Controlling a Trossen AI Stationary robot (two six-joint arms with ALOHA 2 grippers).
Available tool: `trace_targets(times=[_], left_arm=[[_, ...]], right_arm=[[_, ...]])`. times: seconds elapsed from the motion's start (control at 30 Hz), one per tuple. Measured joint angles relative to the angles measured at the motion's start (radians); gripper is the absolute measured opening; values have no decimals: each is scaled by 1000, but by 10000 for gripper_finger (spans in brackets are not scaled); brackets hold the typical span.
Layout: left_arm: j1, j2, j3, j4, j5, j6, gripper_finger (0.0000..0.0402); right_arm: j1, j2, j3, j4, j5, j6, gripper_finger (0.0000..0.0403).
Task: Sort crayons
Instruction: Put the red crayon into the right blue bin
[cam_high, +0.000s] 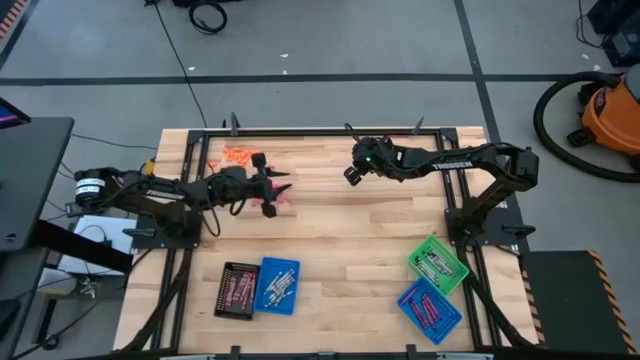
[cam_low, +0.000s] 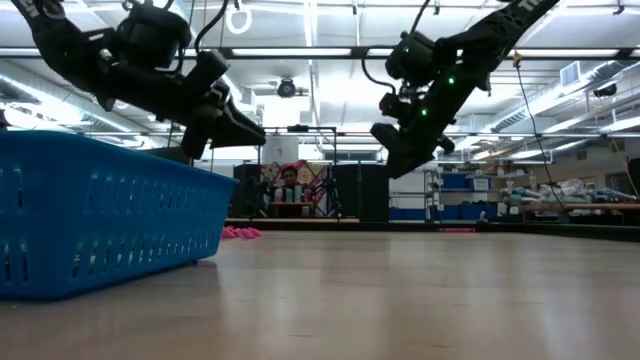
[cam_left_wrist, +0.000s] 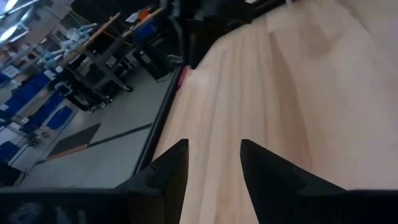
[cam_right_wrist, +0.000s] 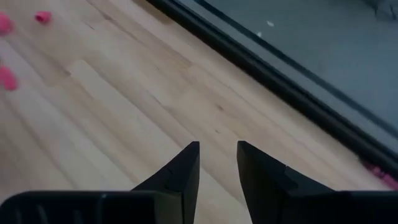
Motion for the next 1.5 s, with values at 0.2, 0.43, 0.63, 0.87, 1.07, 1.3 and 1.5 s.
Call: trace_targets(times=[0.2, 0.43, 0.63, 0.87, 1.07, 1.3, 1.5], left_arm=[[77, -22, -95, 163, 104, -40, 155], [135, -122, -164, 258, 114, -112, 155], [219, -154, -175, 220, 235, -204, 155], [343, -154, -175, 210, 393, -346, 155], [379, -154, -175, 176, 397, -385, 155], [366, -154, -175, 177, 401, -390, 155], [365, -154, -175, 191, 401, -398, 155]], right_arm=[[-42, 91, 37, -20, -69, 42, 115], [-76, 216, 170, -106, -55, 44, 115], [-109, 297, 311, -227, -85, 64, 115], [-162, 414, 477, -418, -83, 135, 115], [-217, 450, 550, -520, -123, 136, 115], [-260, 435, 564, -554, -182, 194, 115], [-285, 448, 652, -662, -219, 259, 115]])
